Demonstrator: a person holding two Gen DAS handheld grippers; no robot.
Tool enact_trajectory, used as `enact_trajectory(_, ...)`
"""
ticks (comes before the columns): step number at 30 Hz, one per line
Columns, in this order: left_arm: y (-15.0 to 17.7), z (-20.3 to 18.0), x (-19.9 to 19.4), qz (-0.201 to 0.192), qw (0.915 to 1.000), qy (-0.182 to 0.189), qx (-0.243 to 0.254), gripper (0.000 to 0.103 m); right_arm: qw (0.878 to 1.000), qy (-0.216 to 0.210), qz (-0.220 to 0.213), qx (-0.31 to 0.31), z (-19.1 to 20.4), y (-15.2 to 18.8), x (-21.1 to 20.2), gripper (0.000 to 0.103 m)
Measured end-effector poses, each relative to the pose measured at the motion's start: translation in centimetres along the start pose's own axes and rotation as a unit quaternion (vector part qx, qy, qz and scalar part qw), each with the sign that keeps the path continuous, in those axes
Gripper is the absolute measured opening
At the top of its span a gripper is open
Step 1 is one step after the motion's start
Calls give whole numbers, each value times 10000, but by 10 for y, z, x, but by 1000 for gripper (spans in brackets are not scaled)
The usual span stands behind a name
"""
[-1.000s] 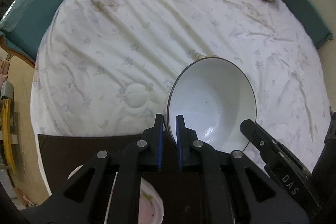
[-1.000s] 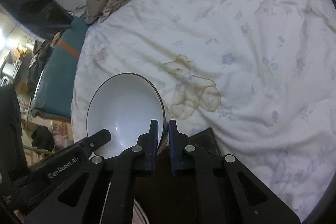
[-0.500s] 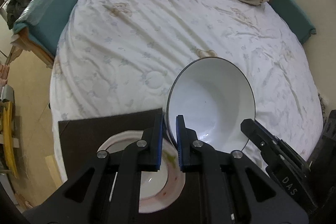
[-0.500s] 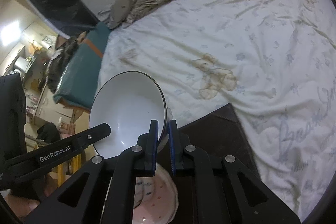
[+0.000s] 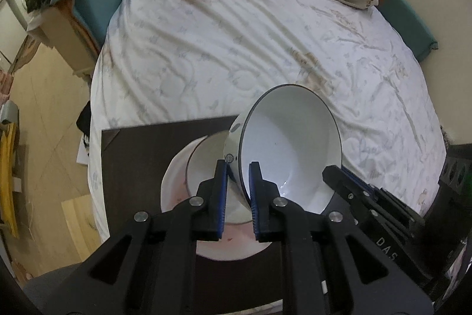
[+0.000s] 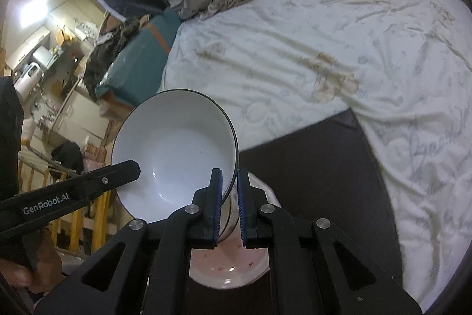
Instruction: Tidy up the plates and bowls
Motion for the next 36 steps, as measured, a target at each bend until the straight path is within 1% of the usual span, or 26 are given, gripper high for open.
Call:
enact_trajectory(4,13,11,5,73,10000,1,-34,11,9998,28,136,-113,7,16,8,11)
enact_trajectory(9,20,24,15,143,9999,-39,-66,11,9996,7,245,-141,12,28,16,11)
enact_trajectory(15,25,33,35,307,9994,-16,-186,11,9993,64,278,-235,18,31,25,11)
enact_trajectory(20,26,40,44,345,9991,-1,-256,11,9990,108,316,-313,19,31,31,11)
enact_trajectory(21,26,41,46,349,9990,52,-268,11,9988,121,324,-346,20,31,33,11)
enact_trajectory(23,23,33,42,210,9994,217,-152,11,9986,129,347,-372,21,32,35,11)
enact_trajectory(25,21,23,37,91,9997,238,53,11,9983,-159,400,-389,29,32,38,4)
enact_trajectory(27,18,22,36,56,9998,205,-2,11,9975,-81,317,-629,40,33,36,4)
enact_trajectory(28,17,27,39,114,9998,90,-146,11,9960,32,274,-854,47,34,37,4)
enact_trajectory(30,15,33,41,150,9996,105,-233,11,9946,33,235,-1009,54,37,37,4)
enact_trajectory(32,14,37,43,155,9996,104,-232,11,9952,8,208,-960,52,37,36,4)
enact_trajectory(34,15,42,45,160,9992,128,-337,11,9975,-66,133,-698,41,31,32,4)
enact_trajectory(36,15,44,47,189,9984,264,-454,11,9993,-130,59,-350,25,24,27,6)
Point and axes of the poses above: each gripper's, at about its wrist camera, not at the fingertips, and x roughly the way its jaws point, z to its left, y to its underside, the point moved 8 cm from there along x, roughly the way its jaws point
